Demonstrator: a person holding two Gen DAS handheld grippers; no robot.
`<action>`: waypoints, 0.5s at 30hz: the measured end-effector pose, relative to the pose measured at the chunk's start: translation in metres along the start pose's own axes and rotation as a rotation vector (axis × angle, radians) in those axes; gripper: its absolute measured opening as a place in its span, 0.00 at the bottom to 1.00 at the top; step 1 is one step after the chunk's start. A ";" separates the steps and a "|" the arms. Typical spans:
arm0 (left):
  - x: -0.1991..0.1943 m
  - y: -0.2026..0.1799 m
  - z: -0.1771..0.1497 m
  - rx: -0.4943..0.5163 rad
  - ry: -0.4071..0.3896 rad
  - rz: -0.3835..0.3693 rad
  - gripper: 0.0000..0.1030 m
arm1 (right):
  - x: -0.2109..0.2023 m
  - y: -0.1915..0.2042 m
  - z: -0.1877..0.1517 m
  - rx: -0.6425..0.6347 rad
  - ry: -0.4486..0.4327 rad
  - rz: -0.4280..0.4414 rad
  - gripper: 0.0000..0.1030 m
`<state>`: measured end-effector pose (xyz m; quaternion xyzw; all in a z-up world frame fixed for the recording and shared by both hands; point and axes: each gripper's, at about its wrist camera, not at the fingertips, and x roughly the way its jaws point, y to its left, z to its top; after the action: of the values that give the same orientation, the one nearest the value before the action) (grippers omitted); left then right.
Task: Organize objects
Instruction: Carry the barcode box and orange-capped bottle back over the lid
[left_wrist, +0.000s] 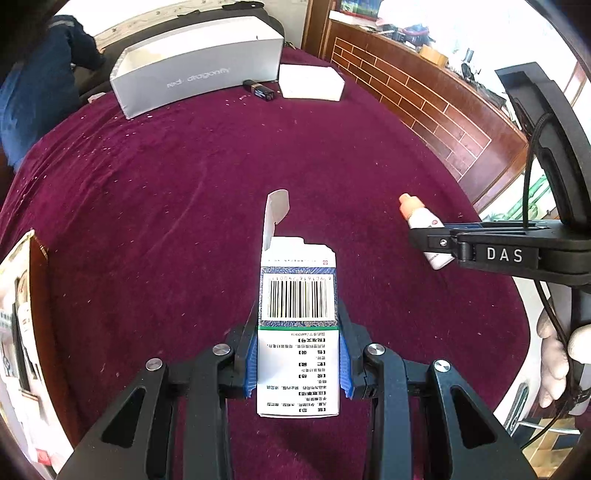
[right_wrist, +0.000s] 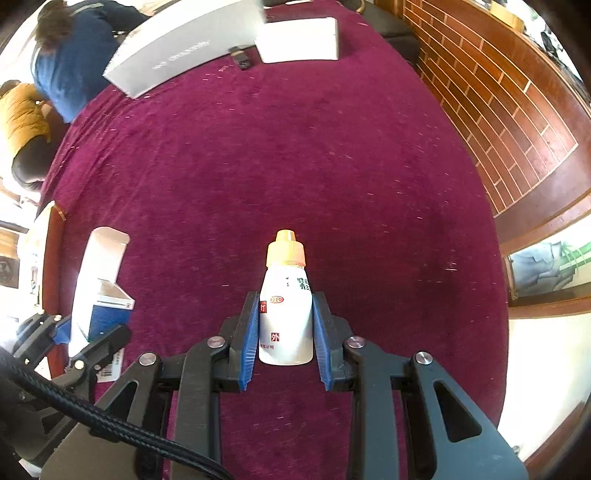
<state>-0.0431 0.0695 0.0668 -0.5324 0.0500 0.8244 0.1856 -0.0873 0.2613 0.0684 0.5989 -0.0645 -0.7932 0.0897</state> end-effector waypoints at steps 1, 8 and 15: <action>-0.003 0.003 -0.002 -0.006 -0.004 0.000 0.28 | -0.001 0.005 0.000 -0.007 0.001 0.007 0.24; -0.025 0.028 -0.020 -0.056 -0.028 0.004 0.28 | -0.003 0.048 0.000 -0.060 0.008 0.055 0.24; -0.050 0.063 -0.041 -0.125 -0.055 0.011 0.28 | -0.005 0.104 -0.003 -0.141 0.008 0.090 0.24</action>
<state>-0.0126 -0.0126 0.0865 -0.5199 -0.0039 0.8412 0.1488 -0.0766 0.1612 0.0940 0.5906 -0.0349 -0.7886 0.1676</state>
